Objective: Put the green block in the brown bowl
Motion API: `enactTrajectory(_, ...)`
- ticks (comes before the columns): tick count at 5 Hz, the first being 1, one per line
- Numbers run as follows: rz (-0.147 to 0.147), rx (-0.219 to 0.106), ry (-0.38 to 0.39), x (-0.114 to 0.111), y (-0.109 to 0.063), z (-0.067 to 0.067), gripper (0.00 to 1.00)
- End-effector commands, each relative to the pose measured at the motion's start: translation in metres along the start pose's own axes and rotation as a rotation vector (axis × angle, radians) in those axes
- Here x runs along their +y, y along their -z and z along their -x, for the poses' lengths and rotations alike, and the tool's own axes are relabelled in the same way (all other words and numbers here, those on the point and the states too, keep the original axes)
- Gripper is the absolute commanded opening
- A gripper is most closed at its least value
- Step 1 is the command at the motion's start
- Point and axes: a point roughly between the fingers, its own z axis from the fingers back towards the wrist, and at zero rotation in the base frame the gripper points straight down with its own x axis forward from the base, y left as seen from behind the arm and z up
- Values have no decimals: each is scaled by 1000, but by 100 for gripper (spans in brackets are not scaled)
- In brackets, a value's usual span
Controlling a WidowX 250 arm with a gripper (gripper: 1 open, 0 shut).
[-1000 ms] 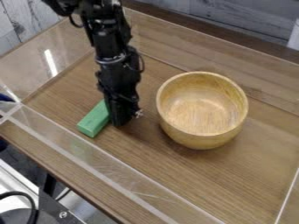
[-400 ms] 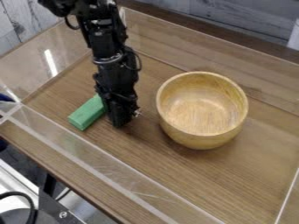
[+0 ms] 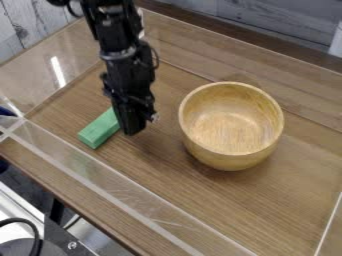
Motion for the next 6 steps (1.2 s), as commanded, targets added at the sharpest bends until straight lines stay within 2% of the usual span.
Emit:
enactTrajectory(1, -43, -120, -6, -6, -42, -21, 0)
enactTrajectory(2, -43, -184, -16, -16, -67, -37, 0)
enactTrajectory(3, -36, -167, 24, -8, -55, -33, 0)
enactTrajectory(4, -31, -136, 59, 4, -48, -30, 100)
enactTrajectory(5, -36, -97, 9, 12, -41, -36, 0)
enactTrajectory(6, -42, -61, -38, 18, -36, -41, 0)
